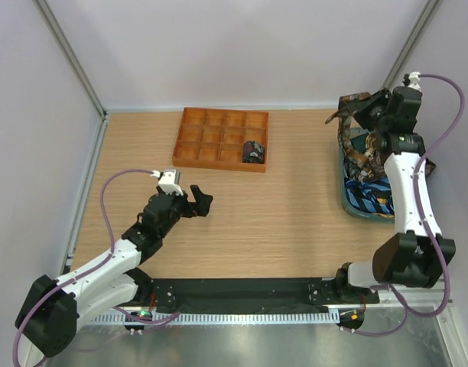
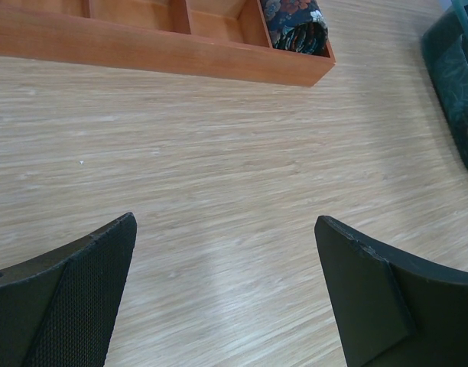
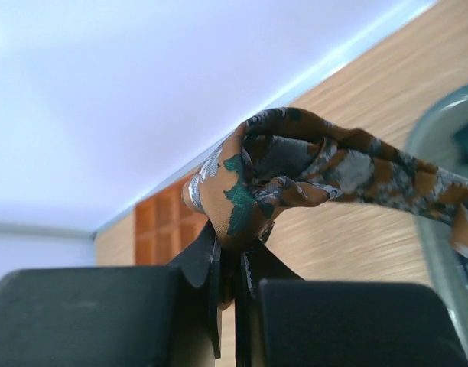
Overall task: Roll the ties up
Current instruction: Move the tie to the center of the board
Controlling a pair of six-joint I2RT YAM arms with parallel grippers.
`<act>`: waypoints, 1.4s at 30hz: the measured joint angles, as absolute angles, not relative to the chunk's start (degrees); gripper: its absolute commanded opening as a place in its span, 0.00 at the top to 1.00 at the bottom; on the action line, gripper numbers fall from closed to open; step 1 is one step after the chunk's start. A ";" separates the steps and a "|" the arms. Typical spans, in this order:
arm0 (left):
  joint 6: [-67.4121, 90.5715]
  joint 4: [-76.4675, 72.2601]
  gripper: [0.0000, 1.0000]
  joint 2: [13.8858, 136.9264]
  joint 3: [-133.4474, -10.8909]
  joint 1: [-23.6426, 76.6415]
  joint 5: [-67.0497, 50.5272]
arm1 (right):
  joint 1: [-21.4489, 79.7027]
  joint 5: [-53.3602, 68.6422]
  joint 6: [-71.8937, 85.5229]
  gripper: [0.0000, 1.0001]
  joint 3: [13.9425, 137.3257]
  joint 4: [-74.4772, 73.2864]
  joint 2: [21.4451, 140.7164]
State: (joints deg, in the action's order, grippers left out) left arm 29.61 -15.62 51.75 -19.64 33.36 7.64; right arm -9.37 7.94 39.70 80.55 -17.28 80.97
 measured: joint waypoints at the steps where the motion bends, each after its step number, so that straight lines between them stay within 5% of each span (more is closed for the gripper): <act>1: 29.58 -15.62 0.00 51.75 -19.64 33.39 7.62 | -8.99 10.09 39.20 0.99 80.05 -17.32 79.57; 9: 29.34 -15.66 0.00 51.75 -19.64 33.71 7.18 | -0.75 24.29 35.77 0.99 79.75 -19.31 66.70; 16: 28.03 -17.54 0.00 51.90 -19.64 34.50 3.38 | 8.62 25.15 36.45 0.99 83.20 -23.20 58.43; 32: 26.50 -20.71 0.00 51.29 -19.64 35.24 -1.43 | 9.21 24.86 47.22 0.99 106.96 -25.52 56.62; 42: 28.14 -23.68 0.00 43.18 -18.39 35.31 -7.49 | 9.26 23.75 55.55 0.99 90.26 -20.73 49.47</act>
State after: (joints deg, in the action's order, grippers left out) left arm 28.14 -23.68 43.18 -18.39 35.31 -7.49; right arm 9.26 23.75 55.55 90.26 -20.73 49.47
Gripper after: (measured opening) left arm 0.996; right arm 0.091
